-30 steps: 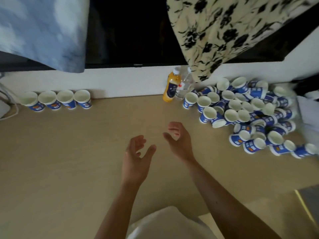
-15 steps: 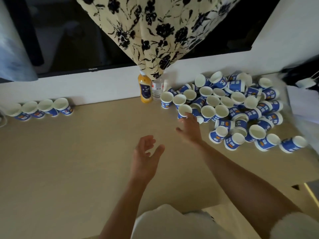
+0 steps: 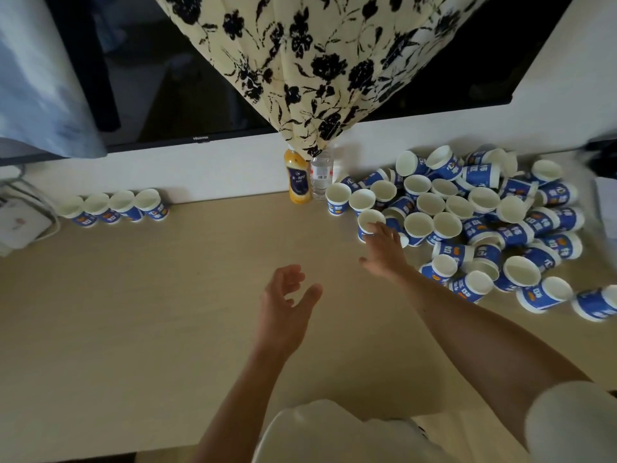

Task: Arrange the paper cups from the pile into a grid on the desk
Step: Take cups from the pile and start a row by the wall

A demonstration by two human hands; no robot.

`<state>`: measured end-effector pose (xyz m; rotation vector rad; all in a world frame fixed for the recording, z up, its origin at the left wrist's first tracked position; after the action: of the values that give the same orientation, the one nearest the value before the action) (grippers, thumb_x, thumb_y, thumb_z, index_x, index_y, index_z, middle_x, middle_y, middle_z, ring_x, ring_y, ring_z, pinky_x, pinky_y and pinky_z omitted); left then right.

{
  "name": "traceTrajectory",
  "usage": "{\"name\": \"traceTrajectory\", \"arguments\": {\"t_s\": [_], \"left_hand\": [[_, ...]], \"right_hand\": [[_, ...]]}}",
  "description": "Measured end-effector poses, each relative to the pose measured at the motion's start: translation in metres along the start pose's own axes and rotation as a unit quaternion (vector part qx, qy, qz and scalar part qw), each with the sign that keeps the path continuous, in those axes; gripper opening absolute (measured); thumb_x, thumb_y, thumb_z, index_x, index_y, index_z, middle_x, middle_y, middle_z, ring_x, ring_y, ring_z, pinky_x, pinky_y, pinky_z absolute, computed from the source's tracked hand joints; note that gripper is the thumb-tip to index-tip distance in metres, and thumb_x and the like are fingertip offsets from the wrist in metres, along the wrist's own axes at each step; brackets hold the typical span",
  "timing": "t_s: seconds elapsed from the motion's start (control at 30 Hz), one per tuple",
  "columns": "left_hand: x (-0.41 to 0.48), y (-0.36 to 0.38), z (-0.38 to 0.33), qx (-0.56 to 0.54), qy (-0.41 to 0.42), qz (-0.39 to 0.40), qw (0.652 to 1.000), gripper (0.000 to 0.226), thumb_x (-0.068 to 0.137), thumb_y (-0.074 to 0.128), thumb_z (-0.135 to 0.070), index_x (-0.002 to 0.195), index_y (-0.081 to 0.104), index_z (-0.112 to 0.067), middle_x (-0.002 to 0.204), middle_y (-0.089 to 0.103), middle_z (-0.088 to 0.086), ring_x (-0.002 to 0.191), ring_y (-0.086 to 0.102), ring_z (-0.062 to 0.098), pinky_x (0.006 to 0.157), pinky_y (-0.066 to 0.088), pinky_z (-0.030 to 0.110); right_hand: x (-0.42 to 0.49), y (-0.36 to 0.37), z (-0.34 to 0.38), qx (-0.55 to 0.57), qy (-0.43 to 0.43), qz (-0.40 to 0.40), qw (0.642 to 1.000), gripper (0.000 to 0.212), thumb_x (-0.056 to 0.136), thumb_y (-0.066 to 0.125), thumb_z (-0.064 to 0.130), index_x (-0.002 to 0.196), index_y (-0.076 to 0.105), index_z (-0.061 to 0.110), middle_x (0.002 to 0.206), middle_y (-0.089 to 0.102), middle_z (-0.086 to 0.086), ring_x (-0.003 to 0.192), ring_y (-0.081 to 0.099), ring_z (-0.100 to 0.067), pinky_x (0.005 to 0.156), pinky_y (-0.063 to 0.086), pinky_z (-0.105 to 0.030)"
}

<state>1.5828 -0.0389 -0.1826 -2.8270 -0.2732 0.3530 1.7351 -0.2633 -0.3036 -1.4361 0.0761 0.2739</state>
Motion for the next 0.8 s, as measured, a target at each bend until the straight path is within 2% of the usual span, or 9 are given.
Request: {"name": "traceTrajectory", "arguments": {"t_s": [0.1, 0.17, 0.3, 0.43, 0.53, 0.6, 0.7, 0.8], "left_hand": [[-0.001, 0.004, 0.004, 0.017, -0.001, 0.006, 1.000, 0.036, 0.084, 0.079, -0.020, 0.114, 0.060, -0.027, 0.109, 0.069, -0.009, 0.105, 0.065, 0.009, 0.091, 0.055, 0.037], [-0.001, 0.005, 0.006, 0.024, -0.003, 0.008, 1.000, 0.037, 0.084, 0.079, -0.021, 0.115, 0.060, -0.026, 0.109, 0.069, -0.009, 0.106, 0.065, 0.010, 0.091, 0.055, 0.036], [0.000, 0.004, 0.006, 0.028, -0.001, 0.005, 1.000, 0.036, 0.084, 0.079, -0.020, 0.116, 0.061, -0.024, 0.109, 0.069, -0.008, 0.105, 0.064, 0.008, 0.092, 0.055, 0.038], [0.002, 0.006, 0.008, 0.040, -0.001, 0.013, 0.999, 0.039, 0.084, 0.079, -0.021, 0.119, 0.061, -0.022, 0.111, 0.068, -0.009, 0.107, 0.063, 0.007, 0.090, 0.054, 0.035], [0.004, 0.010, 0.014, 0.066, 0.005, 0.025, 0.998, 0.043, 0.082, 0.081, -0.023, 0.120, 0.060, -0.022, 0.114, 0.067, -0.009, 0.110, 0.061, 0.010, 0.085, 0.050, 0.029], [0.007, 0.011, 0.018, 0.096, 0.016, 0.028, 0.995, 0.049, 0.080, 0.082, -0.025, 0.123, 0.059, -0.022, 0.119, 0.064, -0.010, 0.112, 0.059, 0.012, 0.089, 0.050, 0.033], [0.010, 0.011, 0.019, 0.136, 0.035, 0.027, 0.990, 0.064, 0.078, 0.084, -0.025, 0.134, 0.052, -0.021, 0.129, 0.056, -0.009, 0.118, 0.053, 0.014, 0.101, 0.047, 0.038], [0.012, 0.015, 0.011, 0.139, 0.049, 0.033, 0.989, 0.077, 0.077, 0.084, -0.026, 0.143, 0.045, -0.019, 0.135, 0.052, -0.010, 0.122, 0.049, 0.010, 0.103, 0.041, 0.030]], "right_hand": [[0.004, 0.000, -0.005, -0.001, -0.002, 0.031, 1.000, 0.058, 0.086, 0.072, 0.036, 0.135, 0.056, 0.009, 0.159, 0.028, -0.009, 0.151, 0.014, -0.031, 0.122, 0.011, -0.053], [0.006, 0.000, -0.006, 0.000, -0.005, 0.035, 0.999, 0.061, 0.087, 0.071, 0.035, 0.139, 0.053, 0.010, 0.156, 0.034, -0.008, 0.149, 0.019, -0.030, 0.121, 0.012, -0.054], [0.003, 0.004, -0.008, 0.051, -0.019, -0.006, 0.999, 0.063, 0.086, 0.072, 0.031, 0.140, 0.050, 0.009, 0.151, 0.042, -0.006, 0.147, 0.027, -0.028, 0.121, 0.012, -0.052], [-0.010, 0.000, -0.004, 0.141, -0.063, -0.055, 0.986, 0.056, 0.082, 0.075, 0.032, 0.129, 0.061, 0.007, 0.145, 0.050, -0.007, 0.139, 0.040, -0.028, 0.118, 0.024, -0.047], [-0.035, -0.011, 0.006, 0.278, -0.101, -0.084, 0.952, 0.052, 0.078, 0.078, 0.026, 0.124, 0.066, 0.005, 0.139, 0.057, -0.007, 0.131, 0.052, -0.026, 0.111, 0.037, -0.037], [-0.057, -0.025, 0.016, 0.351, -0.127, -0.083, 0.924, 0.045, 0.080, 0.081, 0.017, 0.121, 0.069, 0.007, 0.134, 0.061, -0.003, 0.125, 0.056, -0.016, 0.109, 0.041, -0.030], [-0.088, -0.057, 0.030, 0.409, -0.169, -0.067, 0.894, 0.036, 0.082, 0.081, 0.017, 0.117, 0.072, 0.012, 0.125, 0.066, 0.006, 0.114, 0.062, -0.004, 0.098, 0.046, -0.021], [-0.113, -0.091, 0.041, 0.433, -0.200, -0.048, 0.878, 0.033, 0.084, 0.080, 0.022, 0.115, 0.074, 0.014, 0.123, 0.067, 0.011, 0.112, 0.063, -0.008, 0.092, 0.048, -0.022]]}}
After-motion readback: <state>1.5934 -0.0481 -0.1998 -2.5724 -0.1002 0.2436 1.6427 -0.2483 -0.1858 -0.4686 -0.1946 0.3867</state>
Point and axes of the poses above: each hand's wrist, its own x-axis towards the middle knuckle, its own y-axis out of the palm, z = x × y, the point moved 3 cm from there along x, towards the middle knuckle
